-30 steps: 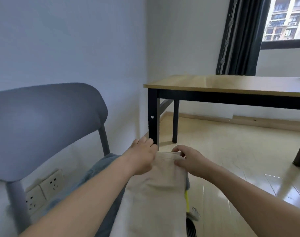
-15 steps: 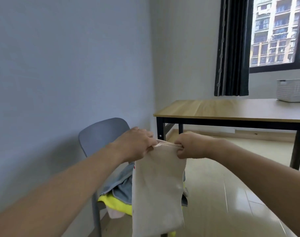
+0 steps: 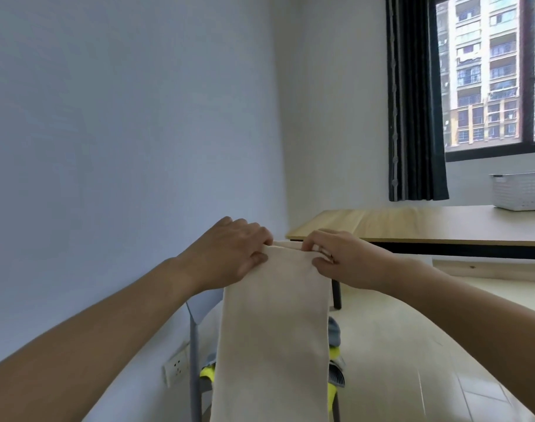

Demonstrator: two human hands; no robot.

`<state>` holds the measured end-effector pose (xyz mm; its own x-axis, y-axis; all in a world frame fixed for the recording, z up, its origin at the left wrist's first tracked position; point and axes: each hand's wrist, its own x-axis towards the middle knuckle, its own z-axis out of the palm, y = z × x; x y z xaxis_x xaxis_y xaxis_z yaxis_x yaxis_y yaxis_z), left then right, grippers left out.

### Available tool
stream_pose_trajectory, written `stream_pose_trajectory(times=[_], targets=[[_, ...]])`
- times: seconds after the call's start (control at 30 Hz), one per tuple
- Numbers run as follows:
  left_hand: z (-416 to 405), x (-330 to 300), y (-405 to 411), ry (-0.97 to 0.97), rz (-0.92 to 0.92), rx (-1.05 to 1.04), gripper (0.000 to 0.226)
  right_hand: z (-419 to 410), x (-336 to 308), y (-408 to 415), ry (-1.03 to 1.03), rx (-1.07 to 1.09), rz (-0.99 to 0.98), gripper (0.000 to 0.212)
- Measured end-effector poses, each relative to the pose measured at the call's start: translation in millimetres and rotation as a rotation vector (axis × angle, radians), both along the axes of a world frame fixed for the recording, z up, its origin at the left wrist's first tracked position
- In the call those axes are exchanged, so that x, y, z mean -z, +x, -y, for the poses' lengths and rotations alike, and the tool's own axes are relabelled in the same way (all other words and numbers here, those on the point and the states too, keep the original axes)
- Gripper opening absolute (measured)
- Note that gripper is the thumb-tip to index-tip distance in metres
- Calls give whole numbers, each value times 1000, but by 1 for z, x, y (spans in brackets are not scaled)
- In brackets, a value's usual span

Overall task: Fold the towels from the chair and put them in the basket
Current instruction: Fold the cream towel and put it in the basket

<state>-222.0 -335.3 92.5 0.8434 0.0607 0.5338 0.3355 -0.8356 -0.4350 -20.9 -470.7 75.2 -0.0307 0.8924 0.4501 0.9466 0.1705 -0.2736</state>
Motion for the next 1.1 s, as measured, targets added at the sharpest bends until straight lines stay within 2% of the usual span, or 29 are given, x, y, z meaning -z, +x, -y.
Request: stream_pose_trajectory(times=[0.13, 0.2, 0.27, 0.37, 0.5, 0.63, 0.7, 0.8, 1.0, 1.1], targets=[[4, 0, 0, 71, 7, 6, 10, 0, 0, -1, -64, 27, 34, 26], [6, -1, 0, 90, 20, 2, 8, -1, 0, -1, -97, 29, 63, 20], [6, -1, 0, 87, 35, -20, 15, -2, -1, -1, -95, 25, 94, 9], [1, 4, 0, 43, 53, -50, 16, -3, -1, -1, -92, 39, 119, 20], [-4, 12, 0, -48, 13, -79, 15, -4, 1, 0, -135, 39, 12, 24], [-17, 26, 5, -133, -72, -107, 20, -9, 7, 3, -167, -7, -122, 11], [-24, 33, 7, -111, -97, -106, 26, -12, 11, 6, -214, -31, -236, 26], [-25, 39, 8, -24, -104, -53, 46, -16, 15, 9, -286, -8, -227, 18], [-27, 46, 9, 39, -93, -11, 20, -30, 22, 10, -297, 11, -173, 7], [-29, 48, 8, 43, -126, -61, 24, -34, 22, 5, -272, 37, -130, 11]])
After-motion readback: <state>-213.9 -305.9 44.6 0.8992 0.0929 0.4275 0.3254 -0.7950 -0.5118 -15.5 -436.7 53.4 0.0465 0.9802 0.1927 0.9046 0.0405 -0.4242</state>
